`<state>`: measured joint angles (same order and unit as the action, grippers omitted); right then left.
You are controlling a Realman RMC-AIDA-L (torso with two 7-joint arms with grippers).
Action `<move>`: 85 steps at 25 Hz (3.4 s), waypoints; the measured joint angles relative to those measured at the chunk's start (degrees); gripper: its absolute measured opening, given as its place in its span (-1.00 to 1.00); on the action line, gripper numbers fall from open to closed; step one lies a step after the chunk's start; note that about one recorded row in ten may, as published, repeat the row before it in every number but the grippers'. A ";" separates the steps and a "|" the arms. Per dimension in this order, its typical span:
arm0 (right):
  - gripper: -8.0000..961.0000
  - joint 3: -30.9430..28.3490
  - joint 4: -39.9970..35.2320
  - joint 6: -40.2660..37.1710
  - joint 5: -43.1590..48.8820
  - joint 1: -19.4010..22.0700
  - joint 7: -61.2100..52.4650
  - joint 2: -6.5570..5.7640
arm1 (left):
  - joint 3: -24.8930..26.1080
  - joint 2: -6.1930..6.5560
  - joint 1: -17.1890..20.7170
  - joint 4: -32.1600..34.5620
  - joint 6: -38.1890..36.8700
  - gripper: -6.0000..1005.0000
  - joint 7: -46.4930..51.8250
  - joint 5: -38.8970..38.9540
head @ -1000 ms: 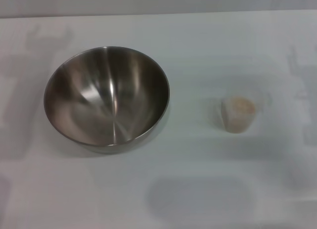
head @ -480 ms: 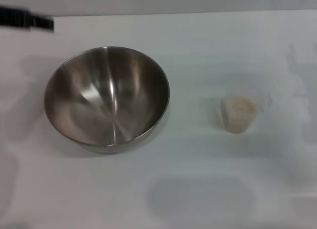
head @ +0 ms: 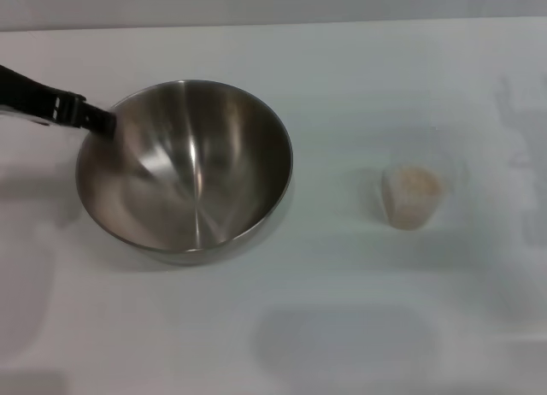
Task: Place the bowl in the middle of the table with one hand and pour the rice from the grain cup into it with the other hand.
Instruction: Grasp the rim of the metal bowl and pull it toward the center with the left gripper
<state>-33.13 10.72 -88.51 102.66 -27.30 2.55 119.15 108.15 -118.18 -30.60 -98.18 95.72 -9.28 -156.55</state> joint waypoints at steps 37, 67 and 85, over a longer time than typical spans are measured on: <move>0.31 0.62 0.44 -0.53 0.44 1.56 0.00 0.21 | -3.67 0.14 -9.50 25.31 -10.91 0.35 -2.38 -8.53; 0.31 0.61 0.35 -0.62 0.44 1.56 0.00 0.21 | 6.92 0.21 -13.89 28.82 -8.85 -0.79 -9.96 -4.56; 0.31 0.61 0.08 -0.60 0.44 1.46 0.00 0.12 | 14.54 0.53 -18.65 26.70 -5.65 -0.89 -15.59 7.36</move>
<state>-32.52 10.80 -89.11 103.09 -25.84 2.55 119.26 122.69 -117.65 -49.25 -71.48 90.06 -24.87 -149.19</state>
